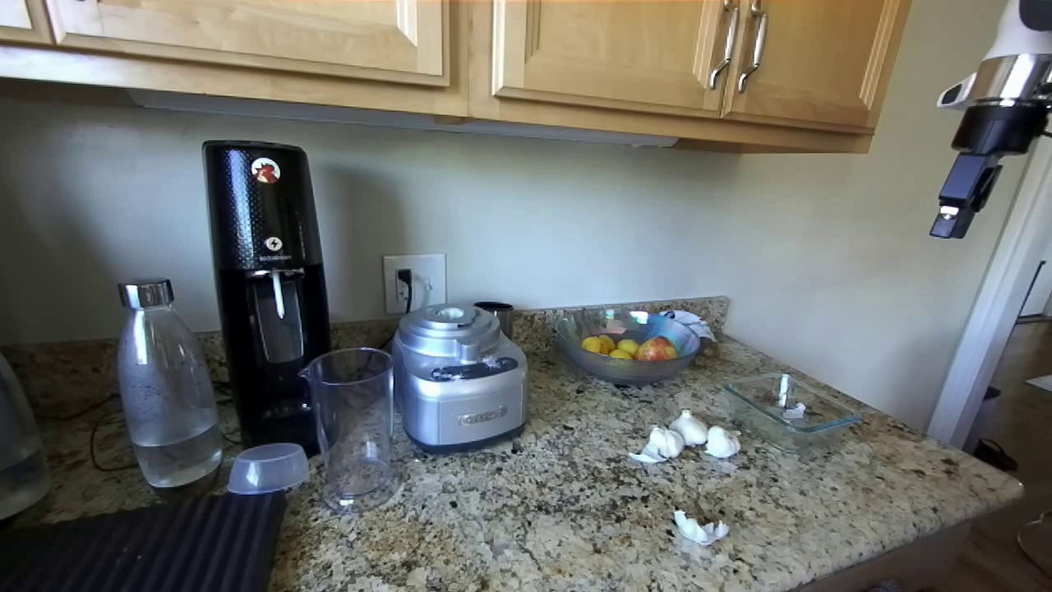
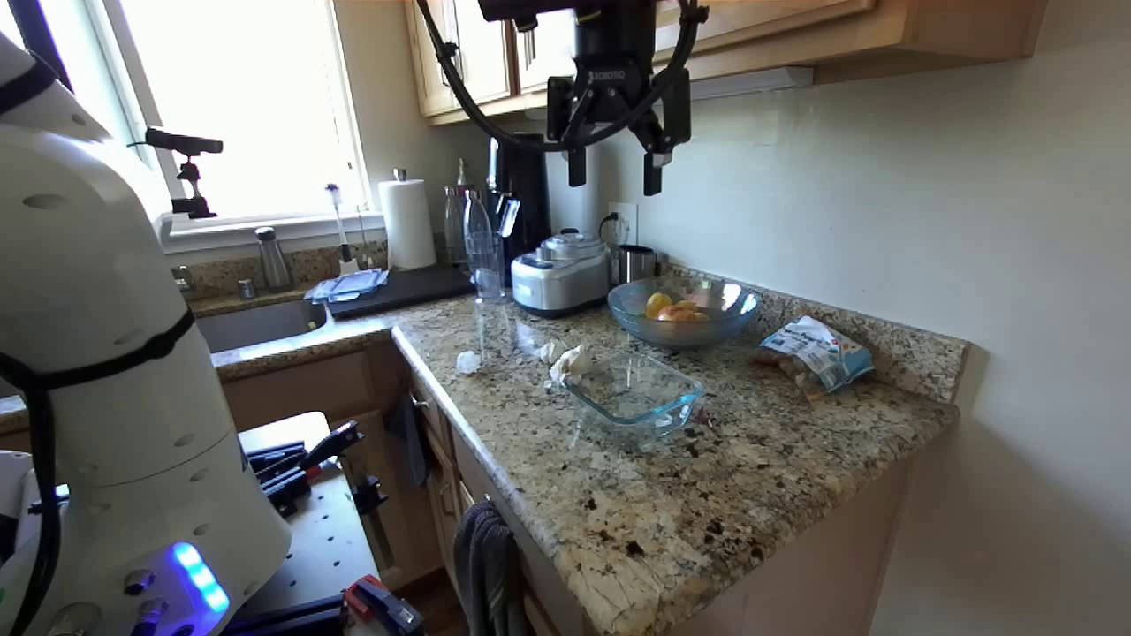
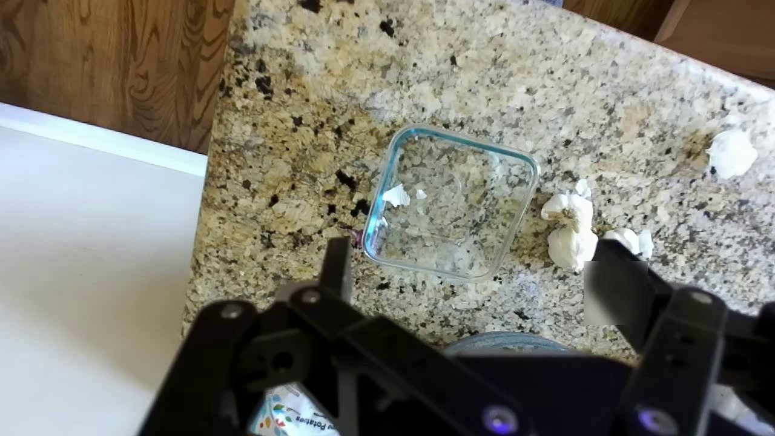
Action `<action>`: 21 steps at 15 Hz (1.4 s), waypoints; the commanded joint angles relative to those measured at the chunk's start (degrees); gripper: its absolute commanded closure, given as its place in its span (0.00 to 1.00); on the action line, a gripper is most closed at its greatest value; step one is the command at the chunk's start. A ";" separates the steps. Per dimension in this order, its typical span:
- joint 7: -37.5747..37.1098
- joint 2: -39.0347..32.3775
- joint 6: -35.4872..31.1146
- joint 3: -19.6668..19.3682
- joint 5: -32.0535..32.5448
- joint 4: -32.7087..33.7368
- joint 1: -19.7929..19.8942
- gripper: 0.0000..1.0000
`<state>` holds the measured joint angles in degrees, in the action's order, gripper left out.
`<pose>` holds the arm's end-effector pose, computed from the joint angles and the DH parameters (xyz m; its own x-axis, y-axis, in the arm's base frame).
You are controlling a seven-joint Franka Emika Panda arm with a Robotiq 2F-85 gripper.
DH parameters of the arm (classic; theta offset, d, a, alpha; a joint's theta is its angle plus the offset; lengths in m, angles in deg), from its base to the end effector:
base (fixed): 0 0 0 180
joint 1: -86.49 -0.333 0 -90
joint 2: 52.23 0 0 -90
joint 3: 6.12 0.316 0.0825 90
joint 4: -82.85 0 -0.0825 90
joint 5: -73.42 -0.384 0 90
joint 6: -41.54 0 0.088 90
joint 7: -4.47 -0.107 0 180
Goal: Pick up all the garlic cloves from the countertop and put them in the glass bowl.
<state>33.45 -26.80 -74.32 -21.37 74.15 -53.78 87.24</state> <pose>0.4070 -0.1245 0.4855 0.9633 0.2456 0.1083 0.2525 -0.9660 -0.0557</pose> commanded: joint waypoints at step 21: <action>1.09 -15.77 -22.43 12.72 -1.33 -3.91 -3.94 0.00</action>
<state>32.82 -42.23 -95.12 -9.34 73.99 -56.65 84.63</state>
